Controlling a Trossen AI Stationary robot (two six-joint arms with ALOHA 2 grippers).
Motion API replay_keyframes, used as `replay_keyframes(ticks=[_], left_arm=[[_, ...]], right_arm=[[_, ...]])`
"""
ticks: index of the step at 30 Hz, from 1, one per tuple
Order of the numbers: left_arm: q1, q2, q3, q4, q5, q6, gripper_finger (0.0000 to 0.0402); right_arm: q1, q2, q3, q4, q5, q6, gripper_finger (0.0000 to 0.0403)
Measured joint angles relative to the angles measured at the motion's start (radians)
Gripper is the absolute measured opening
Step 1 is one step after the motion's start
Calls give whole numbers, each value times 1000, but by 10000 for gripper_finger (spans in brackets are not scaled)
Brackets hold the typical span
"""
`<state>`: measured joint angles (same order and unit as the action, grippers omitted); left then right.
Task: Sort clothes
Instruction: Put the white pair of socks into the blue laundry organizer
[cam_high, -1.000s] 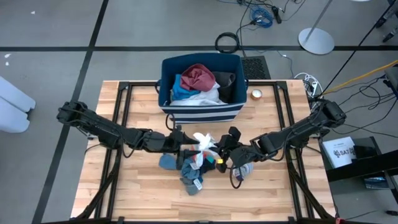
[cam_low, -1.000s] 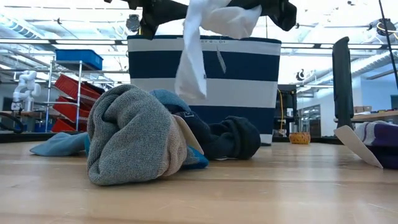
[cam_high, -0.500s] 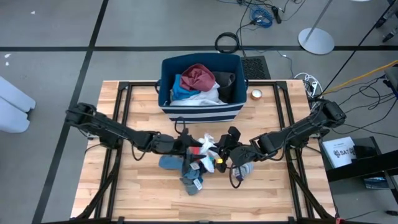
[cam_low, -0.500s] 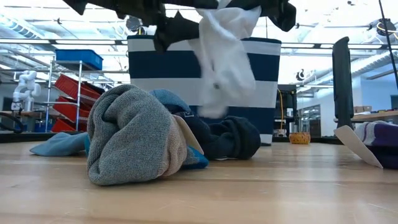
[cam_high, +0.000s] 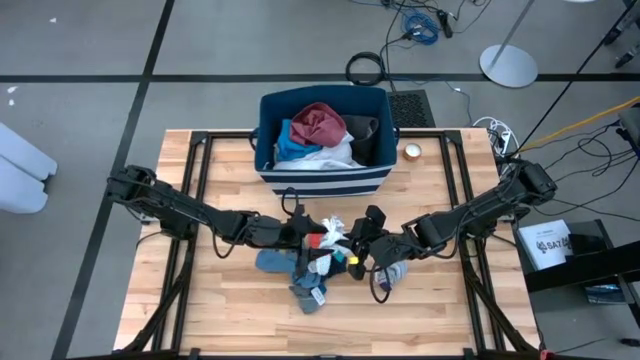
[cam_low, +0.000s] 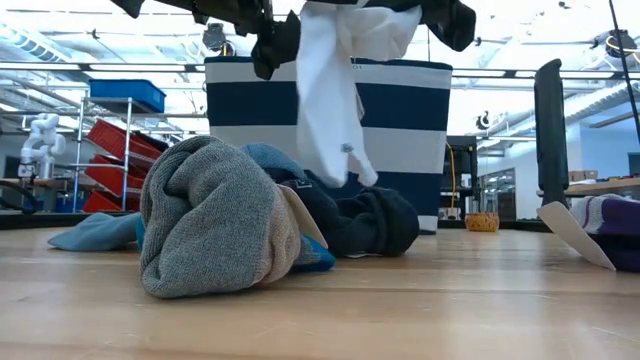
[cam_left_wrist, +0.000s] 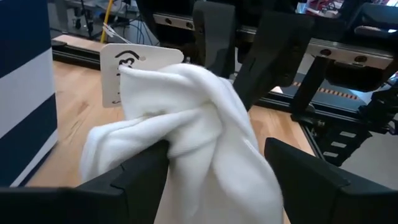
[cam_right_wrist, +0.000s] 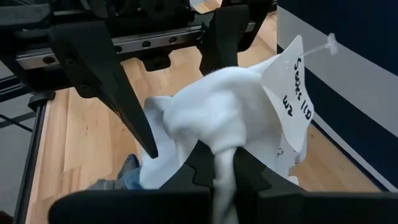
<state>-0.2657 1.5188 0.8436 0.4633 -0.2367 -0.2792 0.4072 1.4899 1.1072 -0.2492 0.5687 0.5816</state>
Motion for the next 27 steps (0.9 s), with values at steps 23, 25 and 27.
replay_keyframes(ticks=[23,25,27], left_arm=[[0,0,0,-6,92,47,33],[0,0,0,-6,93,50,18],[0,0,0,-5,93,51,22]], right_arm=[[8,-2,0,33,-51,-44,46],[8,-2,0,33,-52,-39,75],[7,-2,0,33,-59,-16,111]])
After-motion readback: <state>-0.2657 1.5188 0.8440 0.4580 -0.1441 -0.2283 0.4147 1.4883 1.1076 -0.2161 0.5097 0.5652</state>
